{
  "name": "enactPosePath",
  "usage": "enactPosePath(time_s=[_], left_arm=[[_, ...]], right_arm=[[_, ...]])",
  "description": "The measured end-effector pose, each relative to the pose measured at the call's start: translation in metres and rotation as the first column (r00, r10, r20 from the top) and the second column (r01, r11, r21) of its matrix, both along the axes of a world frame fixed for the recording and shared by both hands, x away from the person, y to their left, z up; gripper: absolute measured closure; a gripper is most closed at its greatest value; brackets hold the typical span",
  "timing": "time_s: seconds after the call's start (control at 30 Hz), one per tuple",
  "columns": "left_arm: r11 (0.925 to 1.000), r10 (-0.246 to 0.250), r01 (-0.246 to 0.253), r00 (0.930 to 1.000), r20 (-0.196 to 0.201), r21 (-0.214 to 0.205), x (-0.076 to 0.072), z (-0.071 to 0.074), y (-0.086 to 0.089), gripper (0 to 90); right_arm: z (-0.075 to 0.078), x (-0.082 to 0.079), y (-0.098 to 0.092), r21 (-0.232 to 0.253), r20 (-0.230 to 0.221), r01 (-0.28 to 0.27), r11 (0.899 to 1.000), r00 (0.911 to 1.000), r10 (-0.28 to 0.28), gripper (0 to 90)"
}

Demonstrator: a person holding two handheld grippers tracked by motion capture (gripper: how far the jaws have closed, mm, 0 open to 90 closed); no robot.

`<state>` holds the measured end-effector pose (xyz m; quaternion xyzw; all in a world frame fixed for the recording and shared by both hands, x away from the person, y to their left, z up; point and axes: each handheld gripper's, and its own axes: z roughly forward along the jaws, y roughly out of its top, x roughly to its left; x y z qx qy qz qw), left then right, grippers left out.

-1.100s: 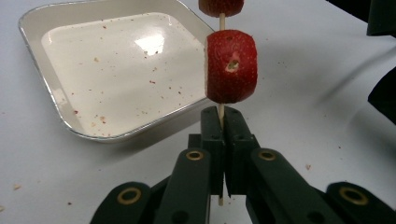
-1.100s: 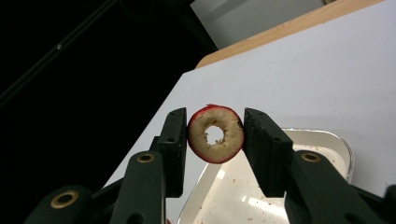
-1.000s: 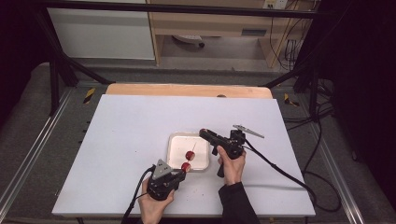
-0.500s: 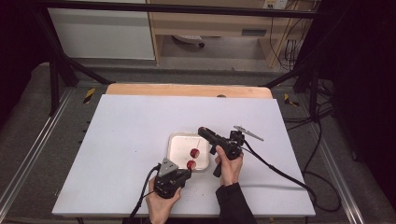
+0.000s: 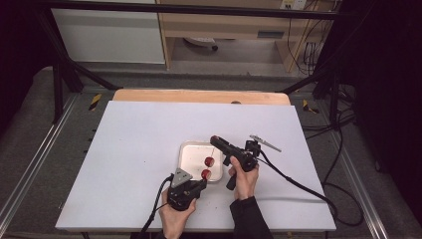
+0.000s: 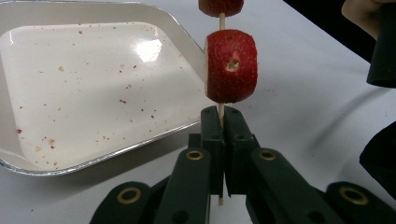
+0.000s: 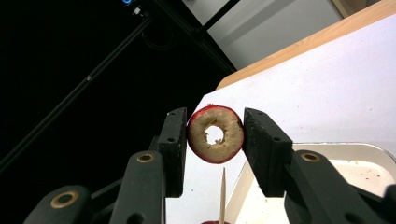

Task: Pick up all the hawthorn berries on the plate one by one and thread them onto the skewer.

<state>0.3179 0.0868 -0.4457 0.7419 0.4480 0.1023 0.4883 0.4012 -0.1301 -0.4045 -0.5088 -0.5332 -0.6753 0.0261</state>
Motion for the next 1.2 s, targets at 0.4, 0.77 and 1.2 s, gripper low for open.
enactPosePath(time_s=[0.4,0.77,1.2], left_arm=[[0.9998,0.010,-0.010,0.9999,0.006,-0.015,0.0000,0.0001,0.0007,88.1],[0.9980,0.021,-0.023,0.9995,-0.023,-0.059,0.0025,0.0000,0.0006,88.2],[0.9969,0.034,-0.034,0.9994,0.004,-0.071,0.0040,-0.0008,-0.0013,88.4]], right_arm=[[-0.0026,-0.0013,0.0019,0.003,-0.008,-0.010,1.000,0.9999,0.010,61.4],[-0.0073,-0.0040,0.0052,-0.015,-0.012,-0.017,1.000,0.9998,0.017,61.4],[-0.0041,-0.0073,0.0037,-0.032,-0.030,-0.016,0.999,0.9995,0.015,61.6]])
